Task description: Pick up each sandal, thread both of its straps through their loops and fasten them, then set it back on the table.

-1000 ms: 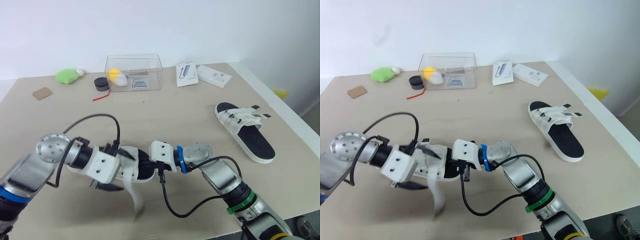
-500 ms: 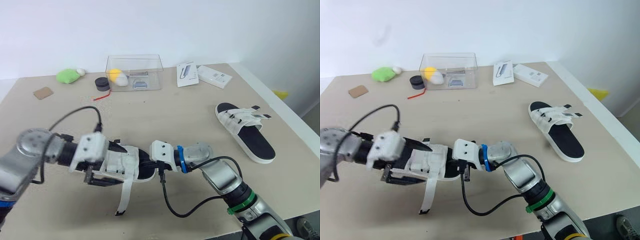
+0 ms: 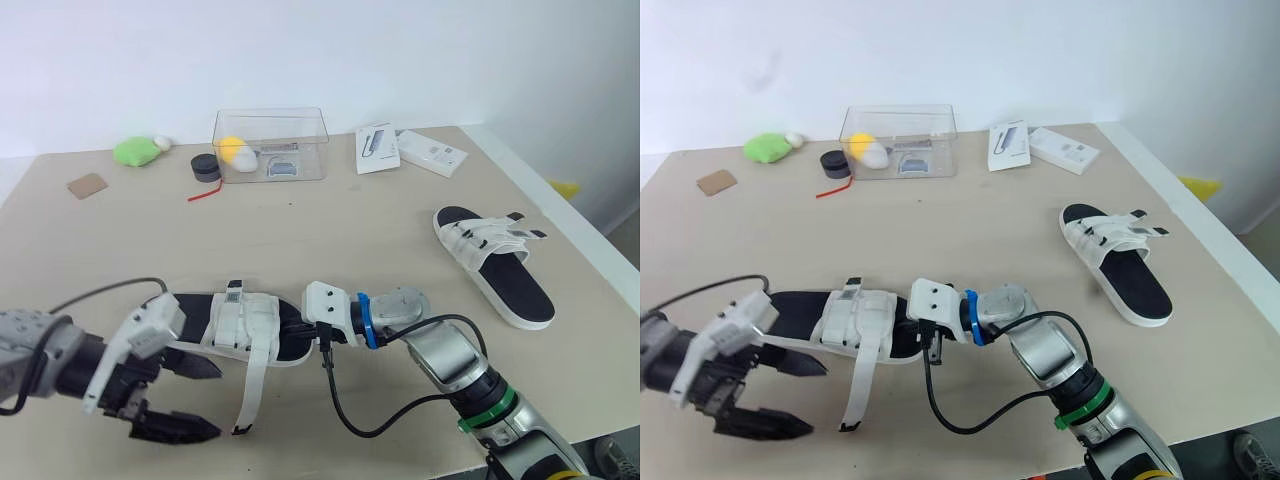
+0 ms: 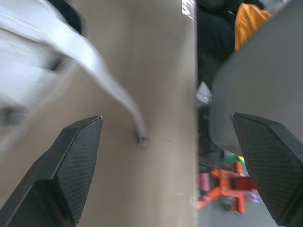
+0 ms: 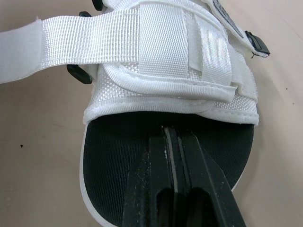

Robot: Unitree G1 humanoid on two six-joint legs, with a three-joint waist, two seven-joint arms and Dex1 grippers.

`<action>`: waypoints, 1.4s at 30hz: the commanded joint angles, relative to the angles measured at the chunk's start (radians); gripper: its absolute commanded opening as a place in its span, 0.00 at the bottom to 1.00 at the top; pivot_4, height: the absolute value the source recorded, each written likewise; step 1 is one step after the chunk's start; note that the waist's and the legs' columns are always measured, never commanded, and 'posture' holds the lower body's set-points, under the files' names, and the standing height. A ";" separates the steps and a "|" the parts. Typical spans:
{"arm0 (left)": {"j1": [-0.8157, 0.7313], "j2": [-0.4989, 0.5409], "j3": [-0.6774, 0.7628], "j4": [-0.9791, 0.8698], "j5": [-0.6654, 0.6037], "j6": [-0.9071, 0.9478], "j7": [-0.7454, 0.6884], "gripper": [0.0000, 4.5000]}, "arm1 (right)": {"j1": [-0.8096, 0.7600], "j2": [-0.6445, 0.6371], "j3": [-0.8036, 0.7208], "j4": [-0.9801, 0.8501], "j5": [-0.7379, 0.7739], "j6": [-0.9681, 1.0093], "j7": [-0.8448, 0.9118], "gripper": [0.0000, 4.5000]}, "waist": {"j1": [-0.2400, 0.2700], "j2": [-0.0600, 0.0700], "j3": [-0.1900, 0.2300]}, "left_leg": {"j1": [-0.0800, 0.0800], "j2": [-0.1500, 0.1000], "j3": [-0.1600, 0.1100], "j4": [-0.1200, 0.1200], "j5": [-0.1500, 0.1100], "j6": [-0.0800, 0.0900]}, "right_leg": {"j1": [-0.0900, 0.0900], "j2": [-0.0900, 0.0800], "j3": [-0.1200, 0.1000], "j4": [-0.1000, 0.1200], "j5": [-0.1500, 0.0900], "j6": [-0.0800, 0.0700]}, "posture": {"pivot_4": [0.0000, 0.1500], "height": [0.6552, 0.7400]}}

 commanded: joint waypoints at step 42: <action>-0.592 -0.233 -0.235 0.516 -0.173 0.193 0.182 0.01 | 0.029 -0.014 0.051 0.039 -0.025 0.048 -0.006 0.00 | -0.001 -0.002 -0.001 | 0.000 -0.001 -0.002 0.001 -0.002 -0.002 | 0.001 0.002 0.000 0.000 0.001 0.006 | 1.00 1.00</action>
